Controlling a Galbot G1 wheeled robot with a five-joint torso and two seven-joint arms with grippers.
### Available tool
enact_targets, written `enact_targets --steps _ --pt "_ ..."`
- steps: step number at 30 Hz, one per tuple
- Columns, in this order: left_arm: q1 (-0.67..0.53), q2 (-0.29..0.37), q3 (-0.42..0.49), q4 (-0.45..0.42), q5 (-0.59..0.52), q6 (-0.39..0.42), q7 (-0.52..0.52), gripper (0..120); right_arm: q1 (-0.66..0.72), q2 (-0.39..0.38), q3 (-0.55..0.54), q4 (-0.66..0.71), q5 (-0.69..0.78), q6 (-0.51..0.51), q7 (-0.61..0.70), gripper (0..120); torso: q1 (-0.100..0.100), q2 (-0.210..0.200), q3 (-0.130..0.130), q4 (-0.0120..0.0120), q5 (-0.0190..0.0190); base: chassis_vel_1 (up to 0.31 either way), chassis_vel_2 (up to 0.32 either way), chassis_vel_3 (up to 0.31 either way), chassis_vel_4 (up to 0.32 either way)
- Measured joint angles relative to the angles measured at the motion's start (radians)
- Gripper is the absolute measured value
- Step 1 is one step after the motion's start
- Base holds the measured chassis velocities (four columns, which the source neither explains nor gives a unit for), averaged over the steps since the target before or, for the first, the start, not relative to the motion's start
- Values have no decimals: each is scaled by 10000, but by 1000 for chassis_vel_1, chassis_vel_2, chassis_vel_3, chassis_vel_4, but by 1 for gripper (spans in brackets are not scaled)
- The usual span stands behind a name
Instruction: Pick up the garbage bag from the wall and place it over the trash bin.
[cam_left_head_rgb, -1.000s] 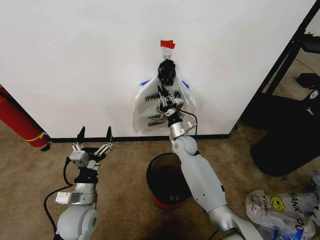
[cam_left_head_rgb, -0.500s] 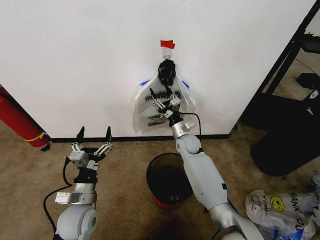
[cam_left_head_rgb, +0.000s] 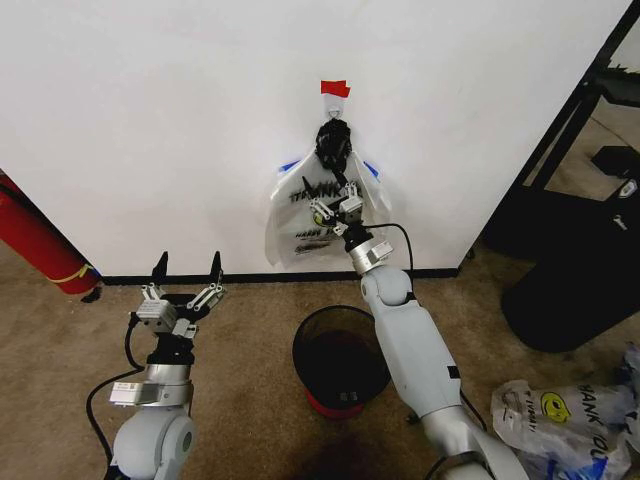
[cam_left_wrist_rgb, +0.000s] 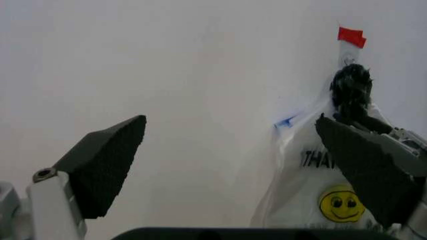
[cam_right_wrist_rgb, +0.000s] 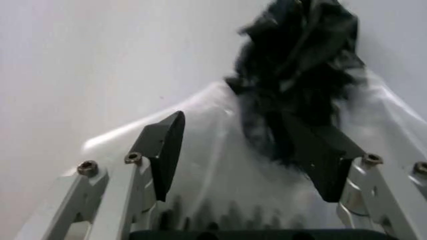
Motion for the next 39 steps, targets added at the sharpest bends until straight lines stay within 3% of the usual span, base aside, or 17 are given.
enact_targets --steps 8,14,18,24,39 --pt "-17 -9 -2 67 -7 1 -22 100 156 29 86 -298 -222 13 583 39 0 0 0 1 0 0 0 0 0" --pt "-25 -38 -3 93 -8 -5 -28 100 246 32 118 -331 -229 -30 671 36 0 0 0 1 0 0 0 0 0" --pt "-26 -49 0 93 -6 -6 -33 100 270 20 140 -344 -228 -182 783 16 0 0 0 1 0 0 0 0 0" --pt "-23 -70 6 83 14 -6 -35 100 284 -93 178 -345 -226 -341 889 0 0 0 0 0 0 0 0 0 0" --pt "-23 -119 23 25 41 3 -39 100 -444 -632 -40 573 210 -674 601 0 0 3 0 1 0 0 0 0 0"
